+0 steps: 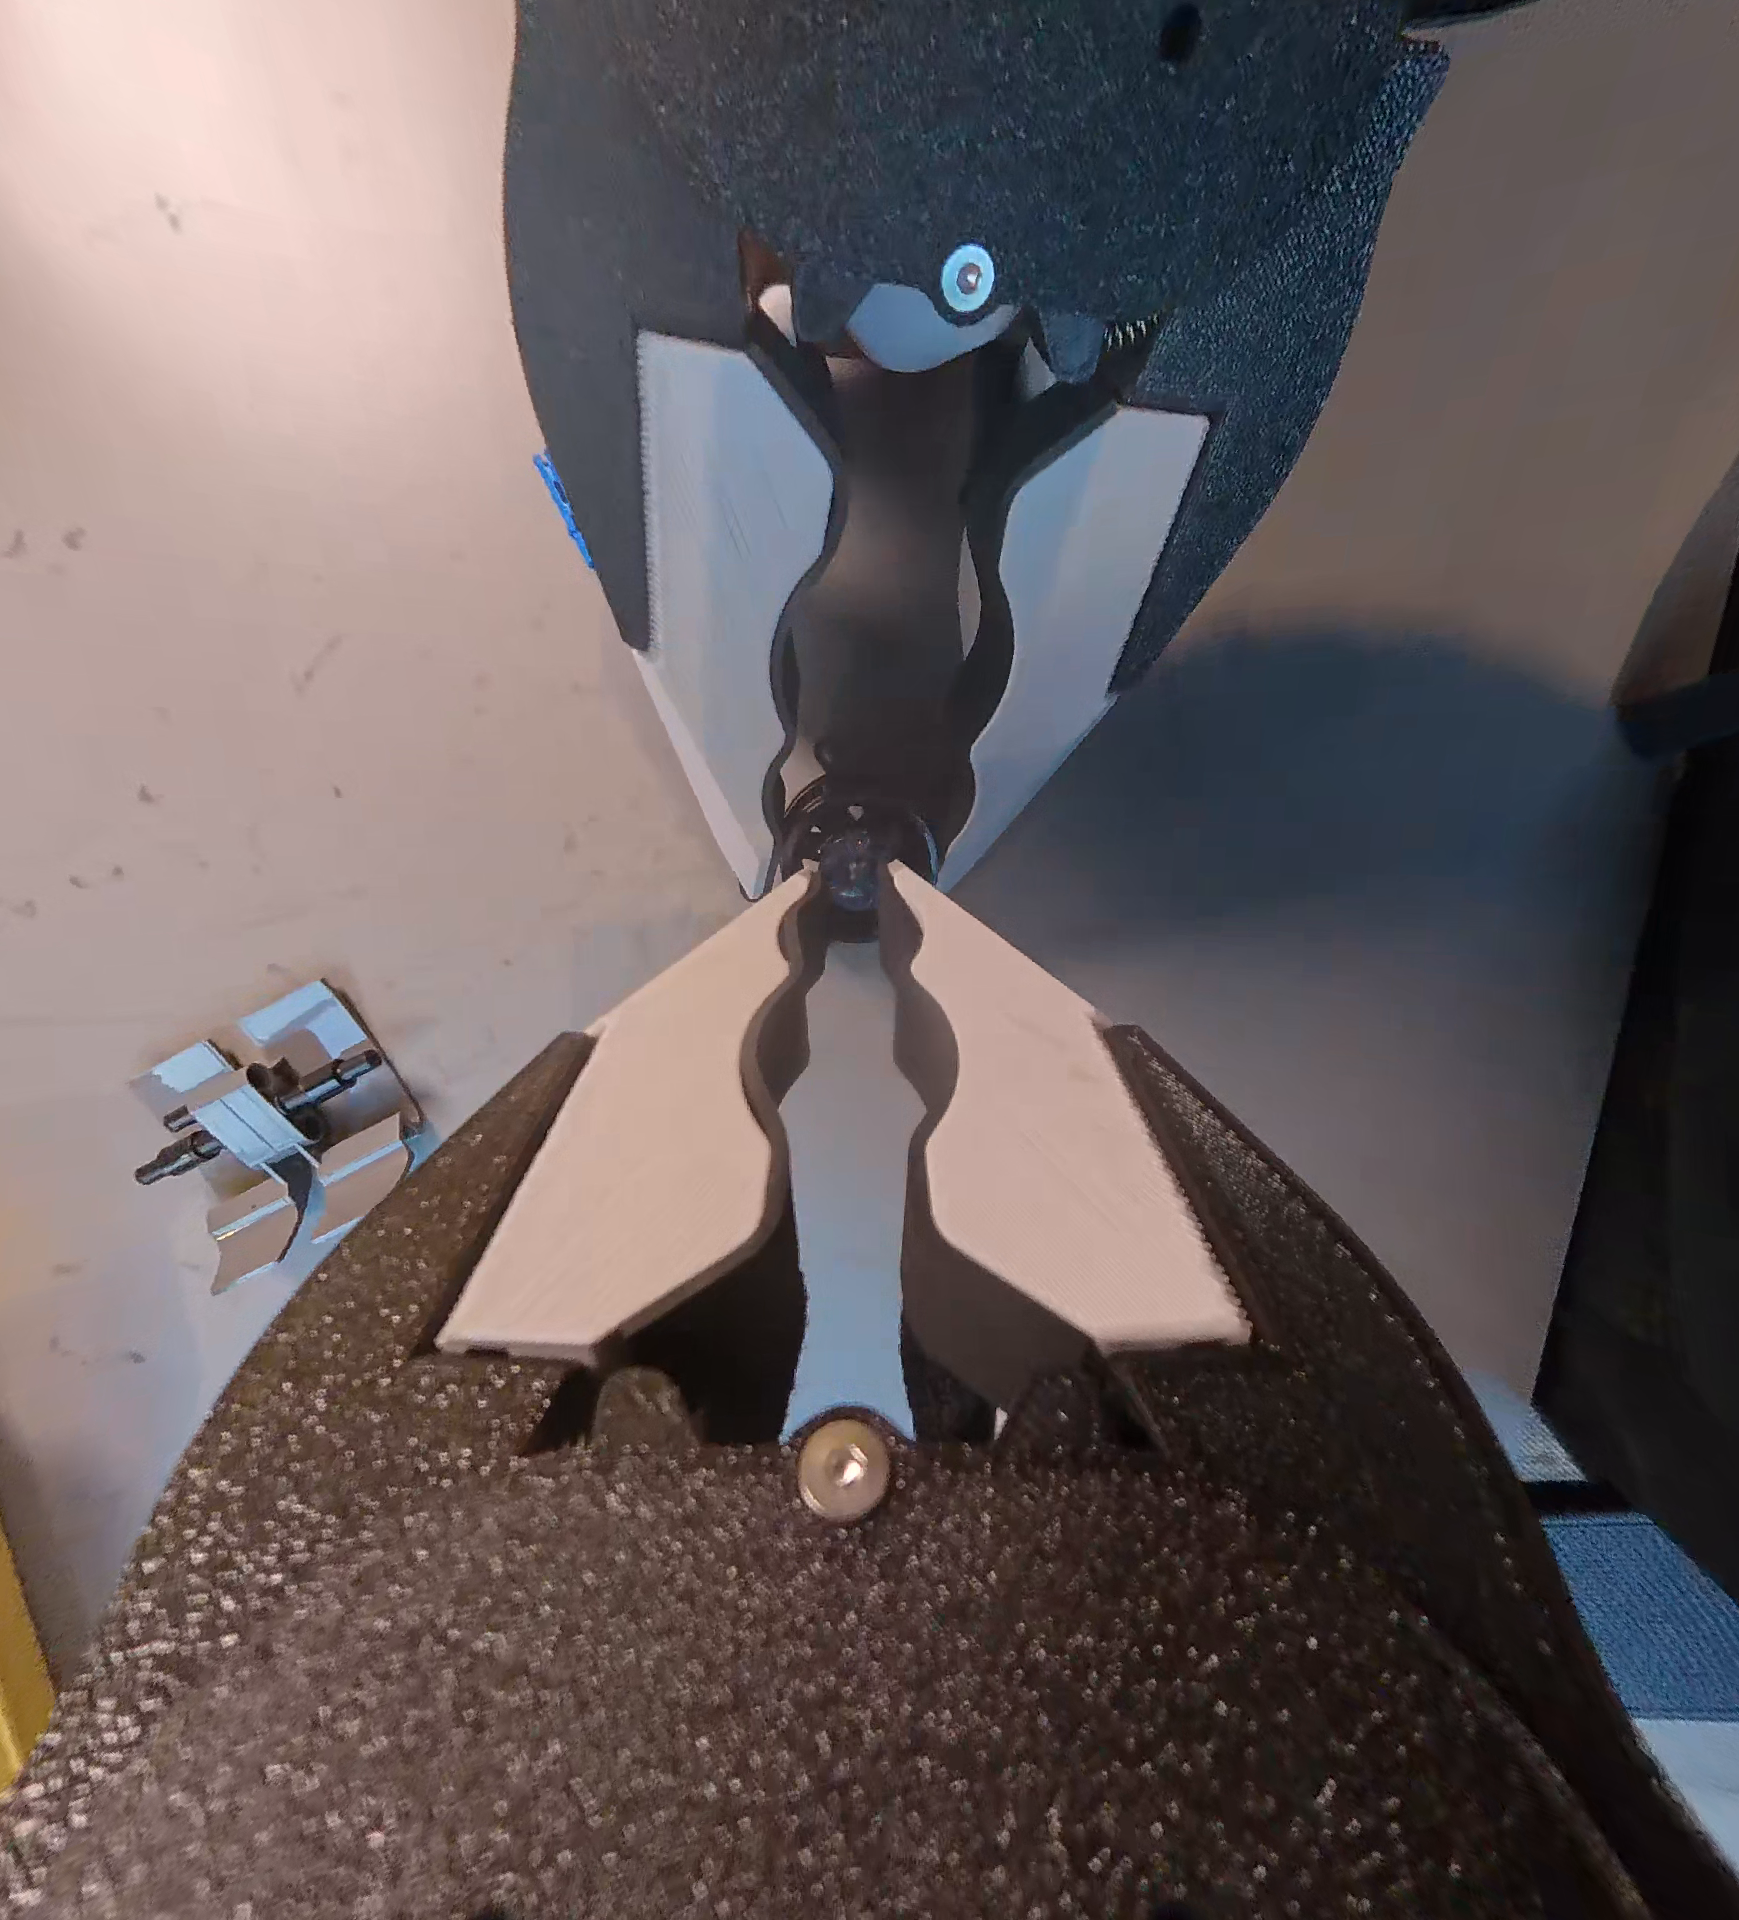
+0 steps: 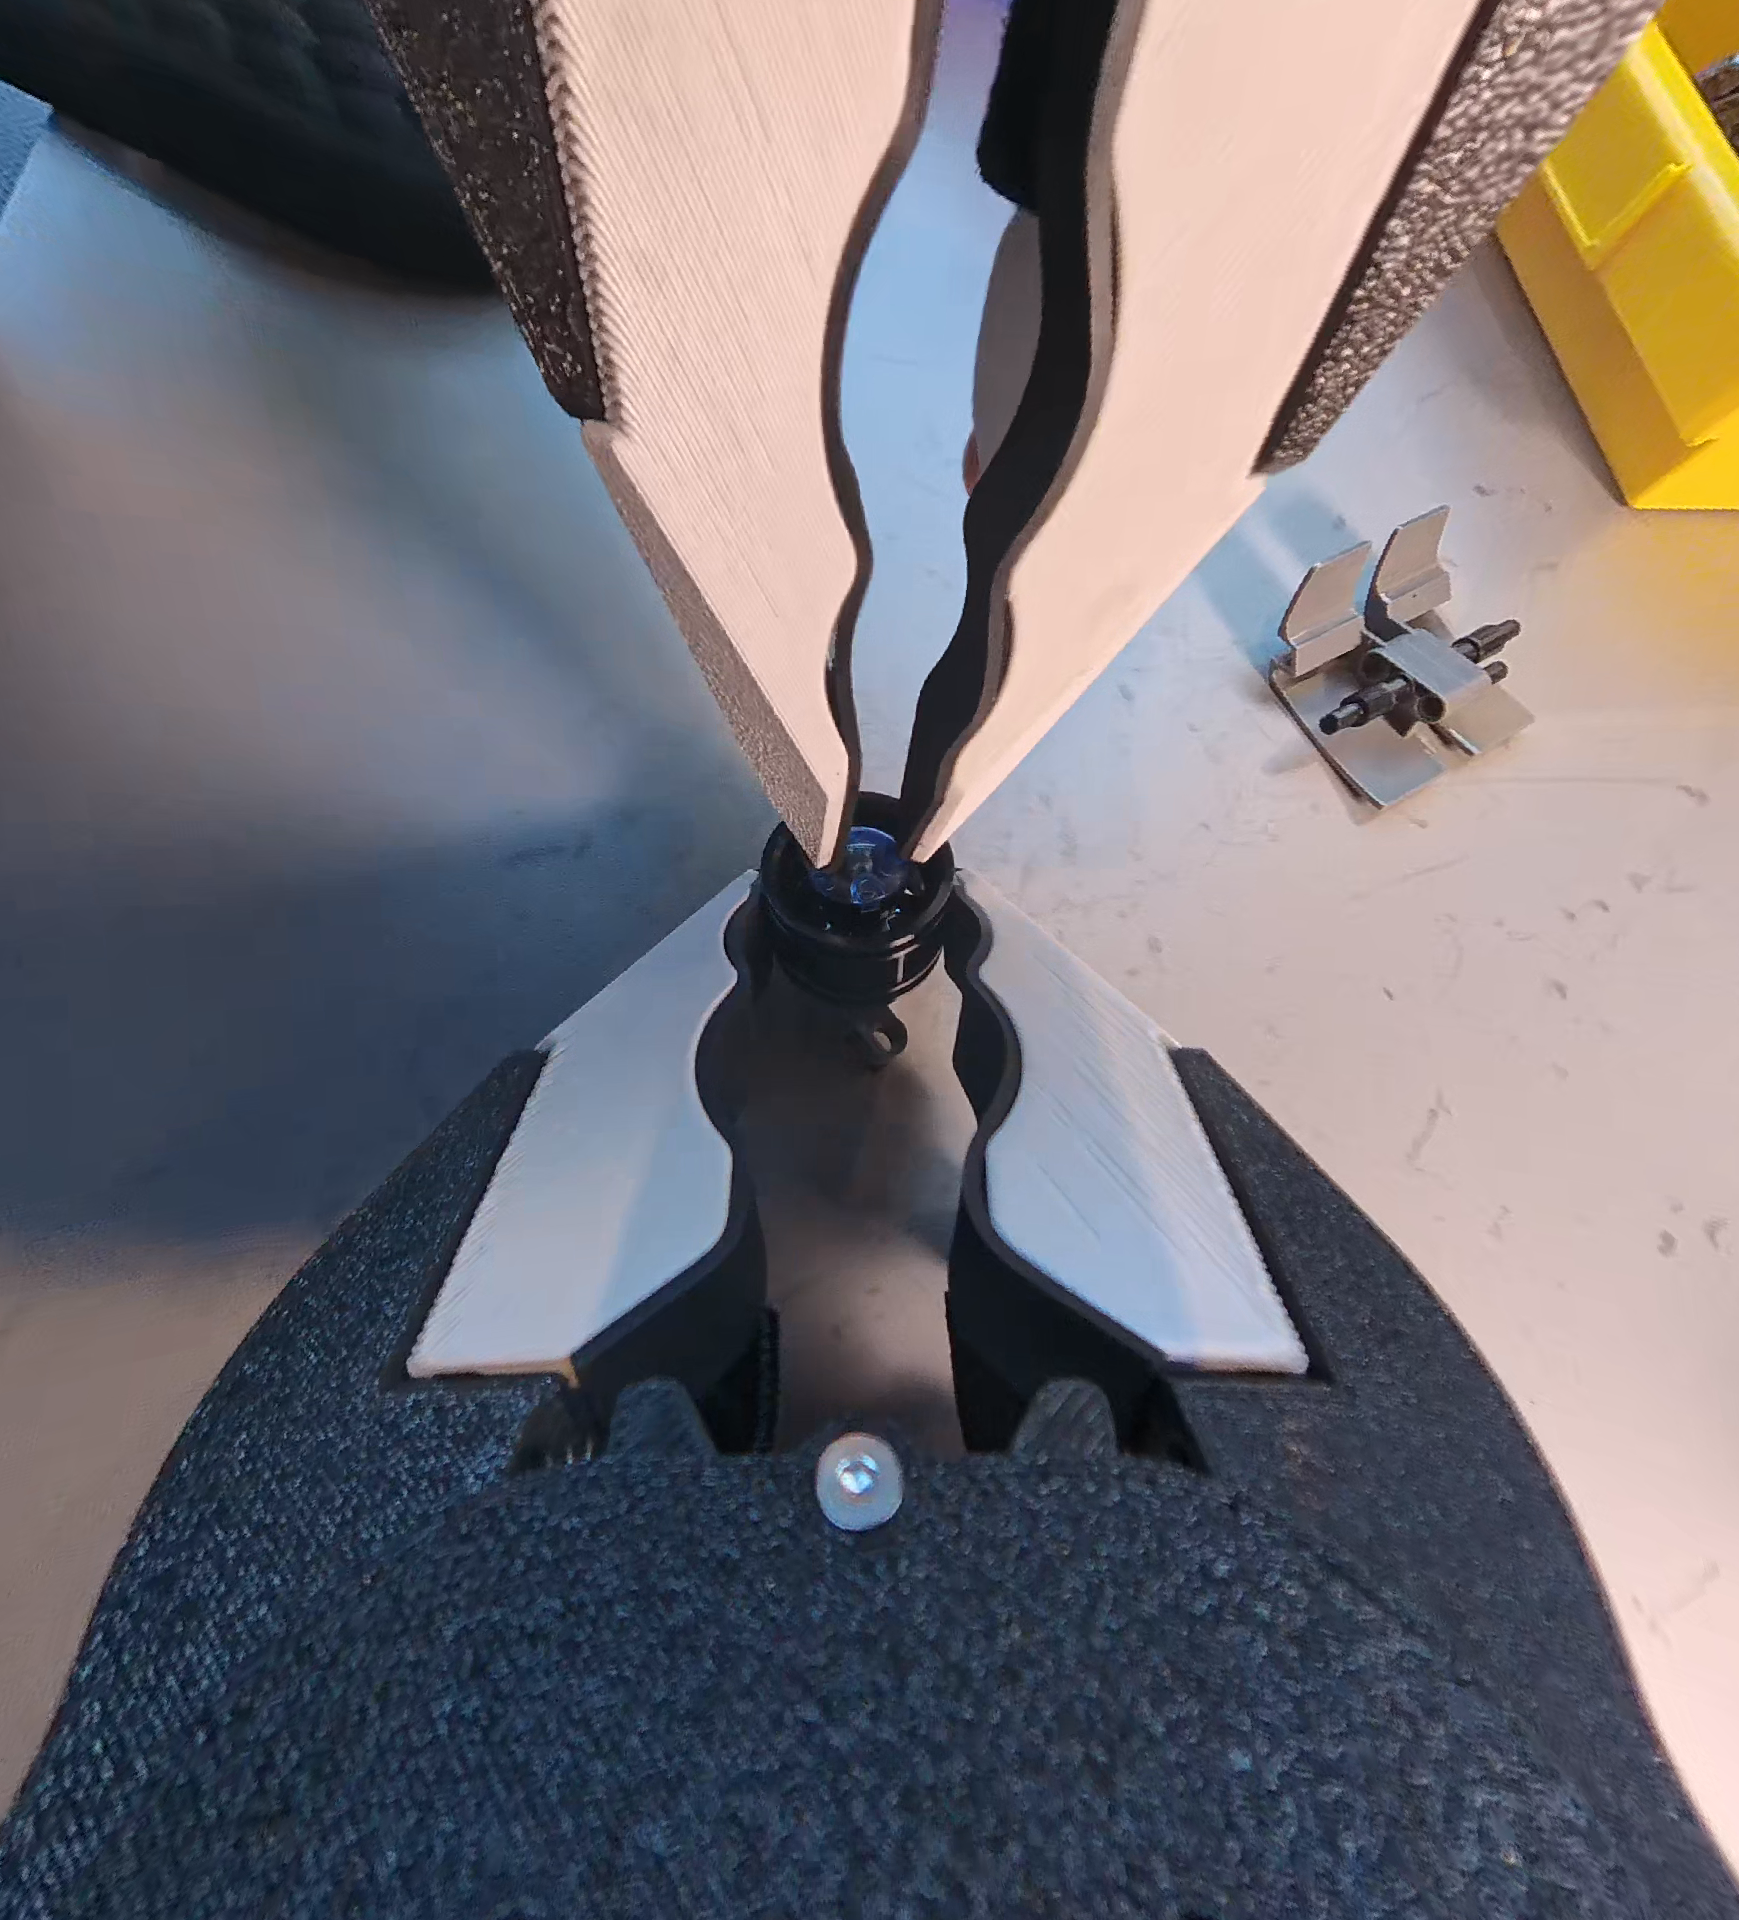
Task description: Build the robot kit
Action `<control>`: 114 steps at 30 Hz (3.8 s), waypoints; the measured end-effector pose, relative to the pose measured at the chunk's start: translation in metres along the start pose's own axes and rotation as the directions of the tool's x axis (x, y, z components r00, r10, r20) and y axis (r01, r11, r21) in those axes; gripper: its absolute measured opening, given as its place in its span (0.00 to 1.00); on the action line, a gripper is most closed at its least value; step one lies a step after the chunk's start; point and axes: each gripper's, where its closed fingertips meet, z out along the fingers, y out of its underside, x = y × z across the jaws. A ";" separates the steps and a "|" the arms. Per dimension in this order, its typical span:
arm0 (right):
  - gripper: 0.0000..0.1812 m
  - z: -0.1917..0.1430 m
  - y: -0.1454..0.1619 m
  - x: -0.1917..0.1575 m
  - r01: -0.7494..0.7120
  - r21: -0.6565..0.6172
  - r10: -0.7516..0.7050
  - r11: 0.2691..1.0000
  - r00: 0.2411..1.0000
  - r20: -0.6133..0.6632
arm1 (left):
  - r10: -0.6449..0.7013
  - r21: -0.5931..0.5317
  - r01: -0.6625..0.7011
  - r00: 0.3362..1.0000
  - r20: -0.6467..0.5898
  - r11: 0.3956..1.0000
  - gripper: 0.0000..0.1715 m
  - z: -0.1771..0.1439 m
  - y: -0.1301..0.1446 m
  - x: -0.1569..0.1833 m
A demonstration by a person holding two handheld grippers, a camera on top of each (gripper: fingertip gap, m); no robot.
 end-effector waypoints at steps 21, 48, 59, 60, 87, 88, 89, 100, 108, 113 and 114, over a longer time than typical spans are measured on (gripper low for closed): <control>0.23 -0.006 0.006 0.007 0.033 -0.002 -0.033 0.999 0.997 -0.068 | -0.133 0.457 0.108 0.991 0.024 0.883 0.15 0.007 -0.004 -0.004; 0.17 -0.069 -0.018 0.068 0.376 -0.118 -0.374 0.919 0.736 -0.564 | -0.301 0.756 0.366 0.925 -0.232 0.543 0.25 -0.031 -0.057 -0.047; 0.22 -0.063 -0.007 0.052 0.232 0.062 -0.193 0.971 0.906 -0.378 | 0.013 0.581 -0.220 0.941 0.339 0.784 0.18 -0.007 -0.020 -0.052; 0.18 -0.063 -0.006 0.052 0.230 0.066 -0.190 0.971 0.908 -0.373 | 0.056 0.538 -0.275 0.920 0.388 0.797 0.18 -0.004 -0.016 -0.052; 0.09 -0.023 0.018 0.007 0.358 -0.149 -0.382 0.922 0.906 -0.185 | -0.025 0.434 -0.051 0.986 0.167 0.900 0.18 0.024 0.003 -0.030; 0.09 -0.024 0.014 0.002 0.318 -0.097 -0.330 0.943 0.931 -0.156 | -0.010 0.432 -0.068 0.984 0.177 0.899 0.18 0.025 0.004 -0.030; 0.10 -0.027 0.011 0.001 0.282 -0.054 -0.287 0.958 0.948 -0.139 | 0.000 0.433 -0.080 0.983 0.182 0.898 0.18 0.025 0.004 -0.030; 0.29 -0.033 0.009 0.026 0.062 0.015 -0.061 0.998 0.996 -0.070 | 0.122 0.424 -0.210 0.967 0.225 0.881 0.18 0.025 0.005 -0.030; 0.12 -0.024 0.025 0.024 0.041 -0.093 -0.041 0.995 0.999 -0.003 | 0.110 0.420 -0.203 0.966 0.234 0.884 0.18 0.024 0.006 -0.032; 0.08 -0.022 0.028 0.025 0.047 -0.145 -0.054 0.988 0.998 -0.045 | 0.046 0.423 -0.129 0.979 0.200 0.897 0.18 0.025 0.006 -0.033; 0.08 -0.022 0.028 0.025 0.044 -0.149 -0.052 0.988 0.997 -0.056 | 0.035 0.420 -0.117 0.979 0.198 0.900 0.18 0.025 0.006 -0.033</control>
